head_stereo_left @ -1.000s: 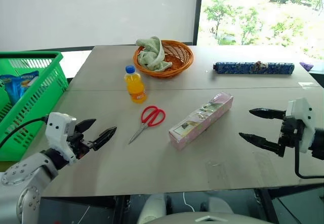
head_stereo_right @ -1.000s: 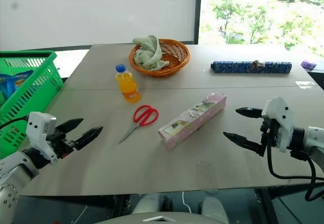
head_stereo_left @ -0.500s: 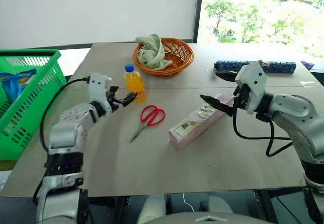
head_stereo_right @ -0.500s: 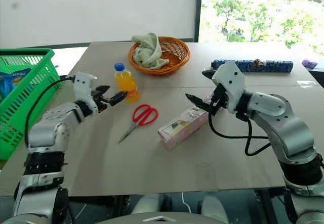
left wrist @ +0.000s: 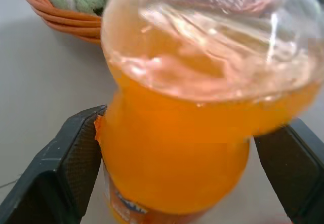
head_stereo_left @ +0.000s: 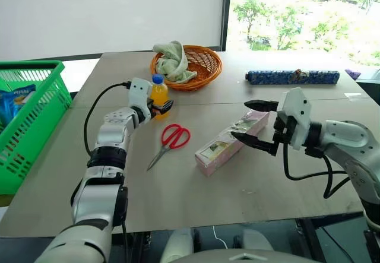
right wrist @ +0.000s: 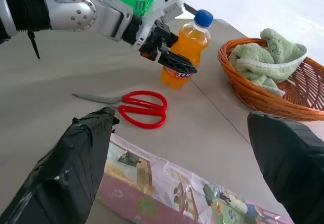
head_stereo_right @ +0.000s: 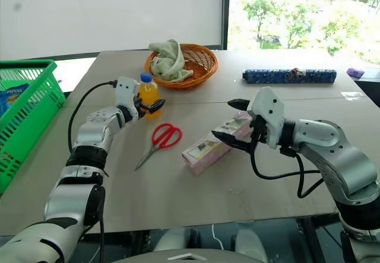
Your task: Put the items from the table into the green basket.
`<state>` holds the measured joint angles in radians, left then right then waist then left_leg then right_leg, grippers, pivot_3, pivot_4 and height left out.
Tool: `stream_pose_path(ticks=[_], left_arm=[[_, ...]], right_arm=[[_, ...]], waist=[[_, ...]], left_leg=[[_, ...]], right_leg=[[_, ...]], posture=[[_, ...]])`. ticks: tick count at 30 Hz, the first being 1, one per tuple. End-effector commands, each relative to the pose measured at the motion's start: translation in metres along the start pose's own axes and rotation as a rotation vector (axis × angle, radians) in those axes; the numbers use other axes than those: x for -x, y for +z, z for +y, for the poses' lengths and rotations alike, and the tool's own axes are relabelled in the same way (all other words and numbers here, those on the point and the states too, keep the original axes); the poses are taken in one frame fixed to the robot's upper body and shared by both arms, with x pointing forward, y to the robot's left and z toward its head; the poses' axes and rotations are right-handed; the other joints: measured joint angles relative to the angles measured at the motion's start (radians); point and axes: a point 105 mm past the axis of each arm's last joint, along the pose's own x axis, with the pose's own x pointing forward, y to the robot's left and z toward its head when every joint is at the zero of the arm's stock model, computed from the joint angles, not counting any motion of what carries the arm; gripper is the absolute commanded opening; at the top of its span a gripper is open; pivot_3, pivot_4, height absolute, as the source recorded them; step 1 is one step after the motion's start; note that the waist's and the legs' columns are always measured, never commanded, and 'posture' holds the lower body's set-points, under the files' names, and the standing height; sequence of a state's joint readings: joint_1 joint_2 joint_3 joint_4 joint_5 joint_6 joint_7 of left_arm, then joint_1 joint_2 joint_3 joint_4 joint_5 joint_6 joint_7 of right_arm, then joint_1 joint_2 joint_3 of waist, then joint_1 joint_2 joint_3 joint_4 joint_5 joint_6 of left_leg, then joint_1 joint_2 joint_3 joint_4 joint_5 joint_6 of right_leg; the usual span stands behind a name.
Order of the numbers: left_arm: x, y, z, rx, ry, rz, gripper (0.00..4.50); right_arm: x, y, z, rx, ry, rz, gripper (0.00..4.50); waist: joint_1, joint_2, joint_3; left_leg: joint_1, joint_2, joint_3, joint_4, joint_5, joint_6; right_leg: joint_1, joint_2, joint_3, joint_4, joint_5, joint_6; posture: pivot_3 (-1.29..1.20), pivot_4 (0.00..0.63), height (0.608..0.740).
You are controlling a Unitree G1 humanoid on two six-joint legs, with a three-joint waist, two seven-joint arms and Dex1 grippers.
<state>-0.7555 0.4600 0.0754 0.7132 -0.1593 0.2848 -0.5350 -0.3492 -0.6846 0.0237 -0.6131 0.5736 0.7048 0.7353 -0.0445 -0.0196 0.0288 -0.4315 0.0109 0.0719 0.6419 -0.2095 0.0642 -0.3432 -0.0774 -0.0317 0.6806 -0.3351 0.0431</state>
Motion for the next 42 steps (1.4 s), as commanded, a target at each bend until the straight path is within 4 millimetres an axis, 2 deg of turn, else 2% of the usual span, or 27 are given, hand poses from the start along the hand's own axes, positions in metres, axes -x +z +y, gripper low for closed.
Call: stream_pose_path(ticks=[1,3,4,6,7,12,16,18,20,24,29,32,34,35,42], left_arm=[[-0.013,0.01,0.001,-0.017,0.032,-0.024,4.46],[-0.018,0.008,-0.001,-0.012,0.029,-0.018,4.46],[-0.021,0.008,-0.003,-0.012,0.019,-0.017,3.92],[-0.022,0.008,-0.003,-0.015,0.016,-0.025,3.33],[-0.022,0.01,-0.002,-0.003,0.016,-0.04,3.18],[-0.004,0.027,0.013,0.063,-0.008,-0.17,3.18],[0.039,0.041,0.04,0.142,0.027,-0.272,3.18],[0.072,0.037,0.053,0.126,0.086,-0.28,3.18],[0.09,0.032,0.054,0.111,0.125,-0.27,3.18],[0.105,0.02,0.055,0.121,0.193,-0.245,3.18],[0.121,-0.016,0.043,0.125,0.22,-0.171,3.18],[0.123,-0.028,0.039,0.132,0.228,-0.142,3.18],[0.121,-0.034,0.037,0.126,0.222,-0.127,4.21],[0.12,-0.037,0.037,0.128,0.217,-0.118,4.46],[0.121,-0.028,0.037,0.126,0.19,-0.145,4.46]], right_arm=[[0.005,0.011,0.001,0.036,-0.023,-0.029,4.5],[0.005,0.011,0.002,0.034,-0.029,-0.026,4.5],[0.006,0.011,0.002,0.034,-0.031,-0.023,4.5],[0.008,0.012,0.003,0.033,-0.035,-0.016,4.5],[0.009,0.012,0.004,0.034,-0.036,-0.012,4.5],[0.008,0.019,0.007,0.036,-0.026,-0.027,4.5],[0.004,0.026,0.009,0.033,0.007,-0.055,4.5],[-0.005,0.027,0.008,0.022,0.033,-0.08,4.5],[-0.012,0.028,0.008,0.013,0.061,-0.097,4.5],[-0.02,0.028,0.009,0.013,0.107,-0.114,4.5],[-0.025,0.027,0.01,0.015,0.143,-0.119,4.5],[-0.026,0.026,0.01,0.012,0.148,-0.12,4.5],[-0.025,0.025,0.011,0.008,0.146,-0.118,4.5],[-0.025,0.025,0.011,0.007,0.144,-0.116,4.5],[-0.02,0.023,0.012,0.005,0.126,-0.104,4.5]], waist=[[0.001,0.0,0.0],[-0.001,0.0,0.0],[-0.002,0.0,0.0],[-0.002,0.0,0.0],[-0.002,0.0,0.0],[-0.012,0.0,0.0],[-0.053,-0.001,0.001],[-0.068,-0.002,0.001],[-0.075,-0.002,0.001],[-0.021,-0.002,0.001],[0.038,-0.004,-0.001],[0.058,-0.007,-0.003],[0.06,-0.007,-0.003],[0.059,-0.007,-0.003],[0.054,-0.006,-0.003]], left_leg=[[0.0,0.0,0.0,0.0,0.0,0.0],[0.0,0.0,0.0,0.0,0.0,0.0],[0.0,0.0,0.0,0.001,0.0,0.0],[0.0,0.0,0.0,0.001,0.0,0.0],[0.0,0.0,0.0,0.001,0.0,0.0],[-0.001,0.0,-0.001,0.001,0.0,0.0],[-0.001,0.001,-0.001,0.001,0.0,0.0],[-0.001,0.001,-0.001,0.0,0.0,0.0],[0.0,0.002,-0.001,-0.001,0.0,0.0],[0.0,0.002,-0.001,-0.001,0.0,0.0],[0.001,0.001,-0.001,0.001,0.0,0.0],[0.0,0.001,-0.002,0.001,-0.002,-0.004],[0.001,0.001,-0.003,0.0,-0.003,-0.005],[0.001,0.001,-0.003,0.0,-0.003,-0.005],[0.001,0.001,-0.002,0.0,-0.003,-0.005]], right_leg=[[0.0,0.0,-0.001,0.0,0.0,0.0],[0.0,0.0,-0.001,0.0,0.0,0.0],[0.0,0.0,-0.001,0.0,0.0,0.0],[0.0,0.0,-0.001,0.0,0.0,0.0],[0.0,0.0,-0.001,0.0,0.0,0.0],[0.0,-0.001,-0.001,0.0,0.0,0.0],[-0.001,-0.001,0.0,0.0,0.0,0.0],[-0.001,-0.001,0.001,0.0,0.0,0.0],[-0.001,0.0,0.001,0.0,0.0,0.0],[0.0,0.0,0.0,0.001,0.0,0.0],[0.0,-0.001,-0.001,0.001,0.0,0.0],[0.0,-0.002,-0.002,0.001,0.0,0.0],[0.0,-0.002,-0.002,0.001,0.0,0.0],[0.0,-0.002,-0.002,0.001,0.0,-0.001],[0.0,-0.002,-0.002,0.0,0.0,-0.001]], posture=[[-0.16,0.0,0.74],[-0.16,0.0,0.74],[-0.19,0.007,0.74],[-0.19,0.007,0.74],[-0.2,0.01,0.74],[-0.2,0.008,0.74],[-0.12,0.0,0.74],[-0.07,0.0,0.74],[-0.02,0.0,0.74],[0.02,0.0,0.74],[0.05,0.0,0.74],[0.04,0.0,0.74],[0.03,0.0,0.74],[0.02,0.0,0.74],[0.0,0.0,0.74]])
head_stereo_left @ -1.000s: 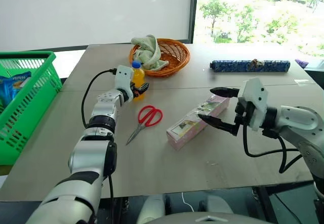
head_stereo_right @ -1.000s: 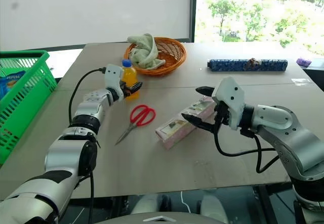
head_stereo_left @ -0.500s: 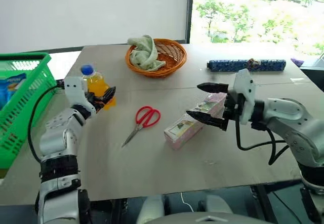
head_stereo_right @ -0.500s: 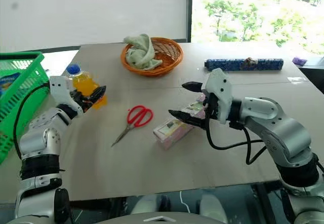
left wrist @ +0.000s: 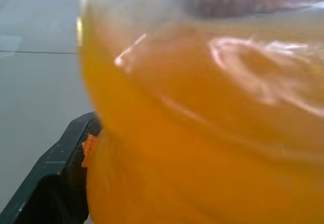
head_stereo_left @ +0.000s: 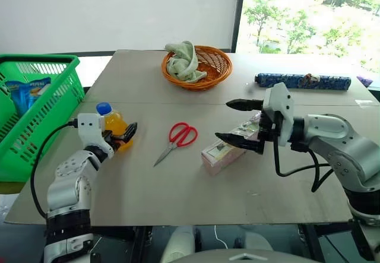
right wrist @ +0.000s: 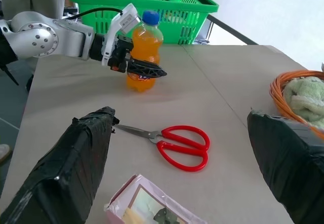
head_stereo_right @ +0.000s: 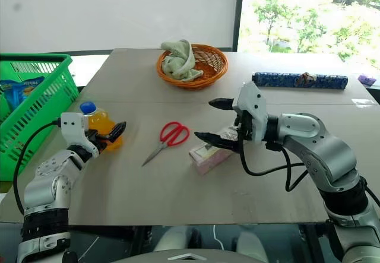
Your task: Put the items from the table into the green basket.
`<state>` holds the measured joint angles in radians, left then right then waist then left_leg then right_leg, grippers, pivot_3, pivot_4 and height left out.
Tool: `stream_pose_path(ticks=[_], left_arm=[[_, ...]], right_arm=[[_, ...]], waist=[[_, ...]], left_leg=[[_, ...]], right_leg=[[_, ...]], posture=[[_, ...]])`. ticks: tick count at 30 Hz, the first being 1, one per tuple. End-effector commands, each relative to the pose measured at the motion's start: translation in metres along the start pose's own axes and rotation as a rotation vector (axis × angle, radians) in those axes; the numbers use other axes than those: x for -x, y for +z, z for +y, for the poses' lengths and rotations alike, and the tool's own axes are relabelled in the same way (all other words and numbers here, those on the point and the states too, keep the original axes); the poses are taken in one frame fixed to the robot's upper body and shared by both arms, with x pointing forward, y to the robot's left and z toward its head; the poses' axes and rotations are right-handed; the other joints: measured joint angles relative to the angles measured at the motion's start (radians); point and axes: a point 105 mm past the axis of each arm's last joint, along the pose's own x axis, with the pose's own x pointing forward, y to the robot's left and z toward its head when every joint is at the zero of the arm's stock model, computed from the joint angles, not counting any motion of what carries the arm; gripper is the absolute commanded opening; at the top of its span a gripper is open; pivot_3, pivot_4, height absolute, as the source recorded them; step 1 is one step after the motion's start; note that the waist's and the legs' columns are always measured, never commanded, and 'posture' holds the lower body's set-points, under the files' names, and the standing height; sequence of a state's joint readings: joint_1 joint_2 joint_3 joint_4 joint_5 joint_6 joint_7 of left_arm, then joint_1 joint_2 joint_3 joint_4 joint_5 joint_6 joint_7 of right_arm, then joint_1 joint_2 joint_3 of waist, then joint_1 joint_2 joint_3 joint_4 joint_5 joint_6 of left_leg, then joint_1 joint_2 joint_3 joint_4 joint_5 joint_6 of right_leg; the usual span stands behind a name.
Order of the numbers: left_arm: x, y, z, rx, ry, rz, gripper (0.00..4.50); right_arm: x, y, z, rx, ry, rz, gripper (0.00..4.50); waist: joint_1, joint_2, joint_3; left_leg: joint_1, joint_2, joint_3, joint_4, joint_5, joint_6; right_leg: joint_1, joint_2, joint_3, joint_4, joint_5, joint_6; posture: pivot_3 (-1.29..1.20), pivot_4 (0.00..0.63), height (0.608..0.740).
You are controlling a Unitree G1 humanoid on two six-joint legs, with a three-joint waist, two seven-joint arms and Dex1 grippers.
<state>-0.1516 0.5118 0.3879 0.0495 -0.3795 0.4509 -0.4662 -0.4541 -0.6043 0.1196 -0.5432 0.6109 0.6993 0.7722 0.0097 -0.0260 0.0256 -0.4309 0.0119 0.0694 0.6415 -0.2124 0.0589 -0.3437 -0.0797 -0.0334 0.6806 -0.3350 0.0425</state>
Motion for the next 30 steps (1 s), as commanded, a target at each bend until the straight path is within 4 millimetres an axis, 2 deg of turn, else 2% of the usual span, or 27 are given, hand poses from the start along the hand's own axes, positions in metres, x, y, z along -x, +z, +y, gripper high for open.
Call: stream_pose_path(ticks=[1,2,5,7,12,14,16,19,23,26,30], left_arm=[[0.001,0.024,-0.003,-0.029,-0.031,-0.072,4.46],[0.008,0.026,-0.005,-0.039,-0.054,-0.071,4.46],[0.05,0.03,-0.004,-0.079,-0.129,-0.012,4.46],[0.068,0.032,-0.006,-0.079,-0.16,0.024,4.46],[0.091,0.026,-0.004,-0.07,-0.192,0.12,4.46],[0.097,0.022,-0.01,-0.083,-0.239,0.164,4.46],[0.099,0.019,-0.013,-0.103,-0.258,0.188,4.46],[0.08,0.024,-0.005,-0.135,-0.167,0.15,4.46],[0.061,0.026,-0.001,-0.156,-0.129,0.134,4.46],[0.059,0.025,-0.007,-0.175,-0.178,0.147,4.46],[0.068,0.026,-0.028,-0.186,-0.385,0.191,4.46]], right_arm=[[0.004,0.011,0.001,0.048,-0.014,-0.023,4.5],[0.006,0.011,0.001,0.049,-0.02,-0.018,4.5],[0.014,0.006,-0.001,0.045,-0.047,0.004,4.5],[0.017,0.004,-0.001,0.042,-0.056,0.01,4.5],[0.015,0.003,-0.001,0.034,-0.057,0.001,4.5],[0.014,0.002,-0.001,0.032,-0.056,-0.004,4.5],[0.013,0.002,-0.001,0.031,-0.056,-0.008,4.5],[0.012,0.002,-0.001,0.031,-0.059,-0.016,4.5],[0.012,0.002,0.0,0.03,-0.064,-0.015,4.5],[0.014,0.003,0.0,0.03,-0.074,-0.013,4.5],[0.018,0.003,0.0,0.03,-0.091,-0.006,4.5]], waist=[[-0.001,0.0,0.0],[-0.002,0.0,0.0],[-0.026,-0.003,-0.002],[-0.037,-0.001,-0.001],[-0.044,0.003,-0.001],[-0.044,0.003,-0.001],[-0.043,0.003,-0.001],[-0.029,0.003,-0.001],[-0.021,0.003,-0.001],[-0.029,0.003,-0.002],[-0.039,0.003,-0.001]], left_leg=[[0.0,0.0,0.0,0.0,0.0,0.0],[0.0,0.0,0.0,0.0,0.0,0.0],[-0.001,0.0,0.0,-0.001,0.0,0.0],[0.0,0.0,0.002,-0.003,0.0,0.0],[0.004,0.0,0.001,-0.005,0.0,0.0],[0.005,0.0,0.001,-0.005,-0.001,0.001],[0.005,0.0,0.001,-0.005,-0.001,0.001],[0.005,0.0,0.001,-0.005,0.0,0.0],[0.005,-0.001,0.001,-0.005,-0.001,0.001],[0.003,-0.001,0.002,-0.005,0.001,-0.001],[0.002,0.0,0.002,-0.006,0.001,-0.001]], right_leg=[[0.0,0.0,0.0,0.0,0.0,0.0],[0.0,0.0,0.0,0.0,0.0,0.0],[-0.001,0.0,0.0,-0.002,0.0,0.0],[-0.001,-0.001,0.001,-0.003,0.0,0.0],[0.001,-0.001,0.0,-0.001,0.0,-0.001],[0.002,-0.001,0.0,0.0,0.0,-0.001],[0.002,-0.001,0.0,-0.001,0.0,-0.001],[0.002,-0.001,0.0,-0.001,0.0,-0.001],[0.002,-0.001,0.0,-0.001,0.0,-0.001],[0.001,-0.001,0.001,-0.002,0.0,-0.001],[-0.002,-0.001,0.001,-0.002,0.0,-0.001]], posture=[[-0.01,0.0,0.74],[-0.01,0.0,0.74],[-0.01,0.0,0.74],[-0.01,0.0,0.74],[0.01,0.0,0.74],[0.02,0.0,0.74],[0.02,0.0,0.74],[0.02,0.0,0.74],[0.0,0.0,0.74],[-0.02,0.0,0.74],[-0.04,0.0,0.74]])
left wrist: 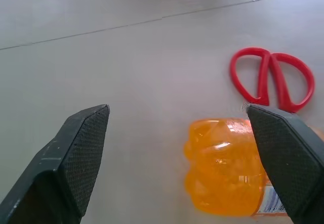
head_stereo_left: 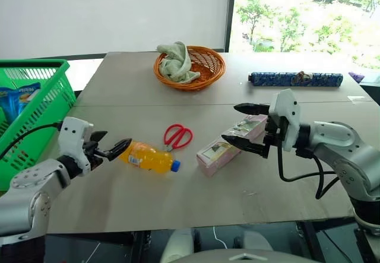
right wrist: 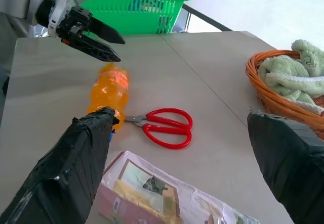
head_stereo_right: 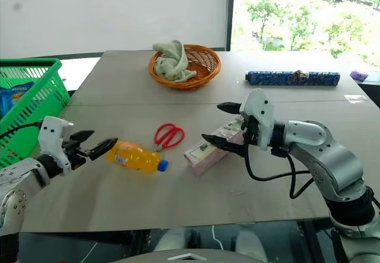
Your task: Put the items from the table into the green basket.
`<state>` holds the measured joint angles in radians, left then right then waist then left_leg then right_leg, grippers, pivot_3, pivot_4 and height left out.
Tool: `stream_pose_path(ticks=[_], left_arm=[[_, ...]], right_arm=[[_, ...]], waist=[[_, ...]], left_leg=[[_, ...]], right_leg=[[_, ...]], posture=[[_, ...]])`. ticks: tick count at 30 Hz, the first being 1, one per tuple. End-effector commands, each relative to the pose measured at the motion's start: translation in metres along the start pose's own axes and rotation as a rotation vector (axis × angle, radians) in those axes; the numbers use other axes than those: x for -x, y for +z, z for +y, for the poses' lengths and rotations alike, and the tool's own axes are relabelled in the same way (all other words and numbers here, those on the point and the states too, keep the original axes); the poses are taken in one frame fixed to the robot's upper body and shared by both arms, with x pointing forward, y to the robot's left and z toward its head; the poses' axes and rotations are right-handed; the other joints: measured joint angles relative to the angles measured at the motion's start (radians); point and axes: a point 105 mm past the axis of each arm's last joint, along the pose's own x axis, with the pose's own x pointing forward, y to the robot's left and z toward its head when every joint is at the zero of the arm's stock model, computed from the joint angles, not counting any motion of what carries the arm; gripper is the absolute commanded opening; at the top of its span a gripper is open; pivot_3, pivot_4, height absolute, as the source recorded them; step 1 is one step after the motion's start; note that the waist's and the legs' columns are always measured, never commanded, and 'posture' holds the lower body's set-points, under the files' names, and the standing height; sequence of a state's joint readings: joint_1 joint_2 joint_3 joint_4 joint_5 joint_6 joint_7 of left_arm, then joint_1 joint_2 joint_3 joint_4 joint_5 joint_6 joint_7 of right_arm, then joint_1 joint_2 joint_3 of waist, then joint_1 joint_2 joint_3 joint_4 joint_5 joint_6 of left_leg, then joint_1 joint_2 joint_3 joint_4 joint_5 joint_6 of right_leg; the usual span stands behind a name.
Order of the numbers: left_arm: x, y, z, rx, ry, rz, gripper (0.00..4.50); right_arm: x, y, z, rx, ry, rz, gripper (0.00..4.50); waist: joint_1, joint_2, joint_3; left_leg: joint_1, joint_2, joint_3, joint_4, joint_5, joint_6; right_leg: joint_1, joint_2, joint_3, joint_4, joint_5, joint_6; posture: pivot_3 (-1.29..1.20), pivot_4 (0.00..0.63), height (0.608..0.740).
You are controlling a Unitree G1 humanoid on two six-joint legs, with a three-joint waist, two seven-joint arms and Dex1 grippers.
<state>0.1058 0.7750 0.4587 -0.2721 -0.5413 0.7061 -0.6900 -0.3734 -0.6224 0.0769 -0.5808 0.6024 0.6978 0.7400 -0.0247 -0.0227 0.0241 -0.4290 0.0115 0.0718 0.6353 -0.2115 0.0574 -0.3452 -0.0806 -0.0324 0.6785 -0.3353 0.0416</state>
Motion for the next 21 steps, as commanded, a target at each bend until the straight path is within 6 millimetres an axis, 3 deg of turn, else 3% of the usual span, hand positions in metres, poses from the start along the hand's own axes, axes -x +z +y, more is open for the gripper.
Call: stream_pose_path(ticks=[1,4,9,12,16,19,21], left_arm=[[0.008,0.016,-0.018,-0.089,-0.176,-0.004,4.46],[0.019,0.021,-0.035,-0.161,-0.353,0.06,4.46],[0.023,0.018,-0.044,-0.439,-0.544,0.218,4.46],[0.014,0.017,-0.048,-0.534,-0.616,0.26,4.46],[-0.018,0.01,-0.05,-0.714,-0.654,0.305,4.46],[-0.038,-0.016,-0.035,-0.888,-0.679,0.492,4.46],[-0.044,-0.022,-0.031,-0.922,-0.7,0.533,4.46]], right_arm=[[0.007,0.013,0.001,0.044,-0.021,-0.027,4.5],[0.009,0.013,0.002,0.041,-0.024,-0.024,4.5],[0.01,0.011,0.003,0.03,-0.024,-0.022,4.5],[0.009,0.011,0.004,0.028,-0.022,-0.024,4.5],[0.009,0.012,0.006,0.026,-0.024,-0.031,4.5],[0.011,0.012,0.009,0.023,-0.031,-0.027,4.5],[0.012,0.012,0.01,0.023,-0.039,-0.026,4.5]], waist=[[-0.008,0.0,0.0],[-0.015,0.0,0.0],[-0.017,0.005,0.002],[-0.015,0.007,0.004],[-0.016,0.009,0.005],[-0.017,0.01,0.007],[-0.022,0.01,0.009]], left_leg=[[0.0,0.0,0.0,0.0,0.0,0.0],[0.0,0.0,0.0,0.0,0.0,0.0],[0.001,0.0,0.001,0.0,0.0,0.0],[0.001,0.0,0.001,0.0,0.0,0.0],[0.0,0.0,0.001,-0.001,0.0,0.001],[-0.001,-0.001,0.002,0.0,0.002,0.006],[0.0,-0.001,0.003,0.0,0.001,0.009]], right_leg=[[0.0,0.0,0.0,0.0,0.0,0.0],[0.0,0.0,0.0,0.0,0.0,0.0],[0.0,-0.001,0.0,0.0,0.0,-0.001],[0.0,-0.001,0.0,0.0,0.0,-0.001],[-0.001,-0.001,0.0,0.0,0.0,0.0],[-0.001,0.0,0.001,0.0,0.0,0.0],[0.0,0.001,0.002,0.0,0.0,0.0]], posture=[[-0.04,0.0,0.74],[-0.04,0.0,0.74],[-0.04,0.0,0.74],[-0.05,0.002,0.74],[-0.08,0.016,0.74],[-0.11,0.028,0.74],[-0.14,0.039,0.74]])
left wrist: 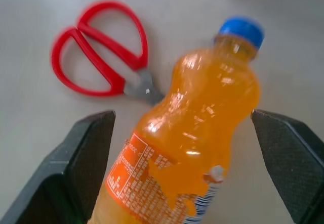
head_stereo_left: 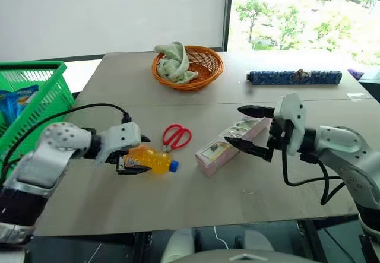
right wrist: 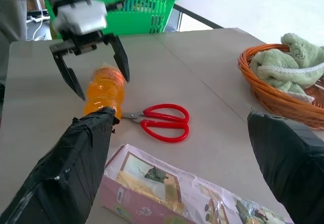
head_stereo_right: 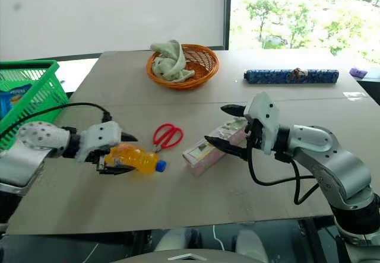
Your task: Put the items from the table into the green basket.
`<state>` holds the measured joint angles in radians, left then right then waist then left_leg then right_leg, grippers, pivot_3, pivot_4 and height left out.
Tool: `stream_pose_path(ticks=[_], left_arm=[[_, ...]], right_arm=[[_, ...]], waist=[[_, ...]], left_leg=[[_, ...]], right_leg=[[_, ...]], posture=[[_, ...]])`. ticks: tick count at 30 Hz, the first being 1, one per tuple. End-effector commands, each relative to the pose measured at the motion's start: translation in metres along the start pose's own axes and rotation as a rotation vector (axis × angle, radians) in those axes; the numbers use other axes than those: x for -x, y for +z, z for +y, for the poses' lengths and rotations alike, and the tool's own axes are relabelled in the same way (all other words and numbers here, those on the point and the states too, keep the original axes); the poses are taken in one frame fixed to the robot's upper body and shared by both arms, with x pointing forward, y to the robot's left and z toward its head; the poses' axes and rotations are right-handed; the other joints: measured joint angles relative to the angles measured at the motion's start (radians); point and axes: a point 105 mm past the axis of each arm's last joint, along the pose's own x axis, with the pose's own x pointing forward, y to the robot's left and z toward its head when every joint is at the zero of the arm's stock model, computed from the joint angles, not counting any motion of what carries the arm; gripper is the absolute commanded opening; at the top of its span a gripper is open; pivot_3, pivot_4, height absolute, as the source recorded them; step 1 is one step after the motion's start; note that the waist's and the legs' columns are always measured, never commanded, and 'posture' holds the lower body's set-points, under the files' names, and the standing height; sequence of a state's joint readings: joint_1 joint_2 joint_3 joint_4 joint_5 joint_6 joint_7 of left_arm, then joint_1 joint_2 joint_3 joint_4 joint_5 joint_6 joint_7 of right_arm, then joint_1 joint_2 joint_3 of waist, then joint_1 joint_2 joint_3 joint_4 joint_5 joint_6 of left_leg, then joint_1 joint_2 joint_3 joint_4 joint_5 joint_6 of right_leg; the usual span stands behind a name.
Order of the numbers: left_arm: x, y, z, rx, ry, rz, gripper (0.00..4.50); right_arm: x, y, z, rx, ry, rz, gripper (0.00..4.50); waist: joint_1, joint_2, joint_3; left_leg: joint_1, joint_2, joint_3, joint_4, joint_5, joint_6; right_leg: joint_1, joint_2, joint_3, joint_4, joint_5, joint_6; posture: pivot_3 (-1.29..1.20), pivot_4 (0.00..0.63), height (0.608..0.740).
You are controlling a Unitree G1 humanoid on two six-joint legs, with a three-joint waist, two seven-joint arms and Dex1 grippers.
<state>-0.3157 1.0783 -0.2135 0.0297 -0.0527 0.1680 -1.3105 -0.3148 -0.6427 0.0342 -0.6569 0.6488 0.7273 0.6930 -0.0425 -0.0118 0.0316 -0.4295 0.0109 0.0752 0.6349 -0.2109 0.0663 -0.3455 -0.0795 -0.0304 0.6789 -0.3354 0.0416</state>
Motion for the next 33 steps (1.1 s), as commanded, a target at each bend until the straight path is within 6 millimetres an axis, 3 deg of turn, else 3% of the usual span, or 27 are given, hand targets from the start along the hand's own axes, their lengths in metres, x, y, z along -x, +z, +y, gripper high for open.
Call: stream_pose_path(ticks=[1,6,9,11,15,19,21,23,27,30,33], left_arm=[[-0.009,-0.014,0.003,-0.064,-0.058,0.091,4.46],[-0.009,-0.014,-0.005,-0.04,-0.144,0.068,3.27],[0.001,-0.011,-0.005,0.034,-0.124,0.004,3.26],[0.012,0.003,0.0,0.156,-0.075,-0.124,3.26],[0.052,0.028,0.021,0.449,0.105,-0.428,3.25],[0.113,0.022,0.05,0.724,0.451,-0.695,3.22],[0.149,0.01,0.062,0.809,0.664,-0.804,3.21],[0.204,-0.019,0.077,0.872,1.003,-0.875,3.21],[0.272,-0.066,0.088,0.973,1.446,-0.86,3.21],[0.298,-0.101,0.088,1.008,1.666,-0.675,3.21],[0.307,-0.125,0.086,0.993,1.773,-0.508,3.21]], right_arm=[[0.004,0.011,0.004,0.034,-0.016,-0.025,4.5],[0.007,0.011,0.007,0.027,-0.041,-0.018,4.5],[0.007,0.01,0.008,0.023,-0.043,-0.017,4.5],[0.006,0.011,0.008,0.023,-0.038,-0.019,4.5],[0.002,0.016,0.01,0.032,-0.005,-0.035,4.5],[-0.006,0.027,0.015,0.059,0.067,-0.068,4.5],[-0.012,0.034,0.016,0.077,0.108,-0.091,4.5],[-0.022,0.048,0.021,0.114,0.181,-0.135,4.5],[-0.036,0.065,0.026,0.164,0.273,-0.184,4.5],[-0.044,0.076,0.025,0.186,0.315,-0.21,4.5],[-0.05,0.085,0.023,0.193,0.339,-0.227,4.5]], waist=[[-0.009,-0.001,0.002],[-0.032,0.003,0.005],[-0.05,0.005,0.006],[-0.056,0.005,0.007],[-0.052,0.001,0.01],[-0.051,-0.003,0.013],[-0.048,-0.005,0.012],[-0.041,-0.008,0.011],[-0.008,-0.014,0.009],[0.013,-0.017,0.008],[0.041,-0.022,0.005]], left_leg=[[-0.001,0.001,0.001,0.0,0.0,0.0],[0.0,0.002,0.001,0.0,0.0,0.001],[0.0,0.002,0.001,0.001,-0.001,0.001],[0.0,0.002,0.001,0.001,-0.001,0.002],[-0.001,0.002,-0.002,0.002,-0.001,0.002],[-0.002,0.004,-0.004,0.006,-0.001,0.002],[-0.001,0.004,-0.004,0.006,-0.001,0.002],[0.0,0.004,-0.004,0.007,0.0,0.001],[0.001,0.004,-0.004,0.008,0.0,0.001],[0.001,0.004,-0.004,0.008,0.0,0.0],[0.0,0.003,-0.003,0.008,0.002,-0.004]], right_leg=[[-0.001,0.001,0.001,0.0,0.0,0.0],[-0.001,0.001,0.001,0.0,0.0,0.0],[0.0,0.001,0.002,0.001,0.0,0.001],[0.0,0.001,0.002,0.001,0.0,0.001],[0.0,0.002,0.0,0.002,0.0,0.001],[0.0,0.003,-0.002,0.004,0.0,0.002],[0.0,0.004,-0.001,0.005,0.0,0.002],[0.0,0.004,-0.001,0.007,0.0,0.002],[-0.001,0.006,0.0,0.013,0.0,0.002],[-0.002,0.005,0.0,0.012,0.0,0.002],[-0.002,0.004,-0.001,0.011,0.0,0.002]], posture=[[-0.15,0.043,0.74],[-0.17,0.052,0.74],[-0.16,0.05,0.74],[-0.15,0.046,0.74],[-0.12,0.037,0.74],[-0.04,0.013,0.74],[0.0,0.003,0.74],[0.03,0.0,0.74],[0.07,0.0,0.74],[0.08,0.0,0.74],[0.08,0.0,0.74]])
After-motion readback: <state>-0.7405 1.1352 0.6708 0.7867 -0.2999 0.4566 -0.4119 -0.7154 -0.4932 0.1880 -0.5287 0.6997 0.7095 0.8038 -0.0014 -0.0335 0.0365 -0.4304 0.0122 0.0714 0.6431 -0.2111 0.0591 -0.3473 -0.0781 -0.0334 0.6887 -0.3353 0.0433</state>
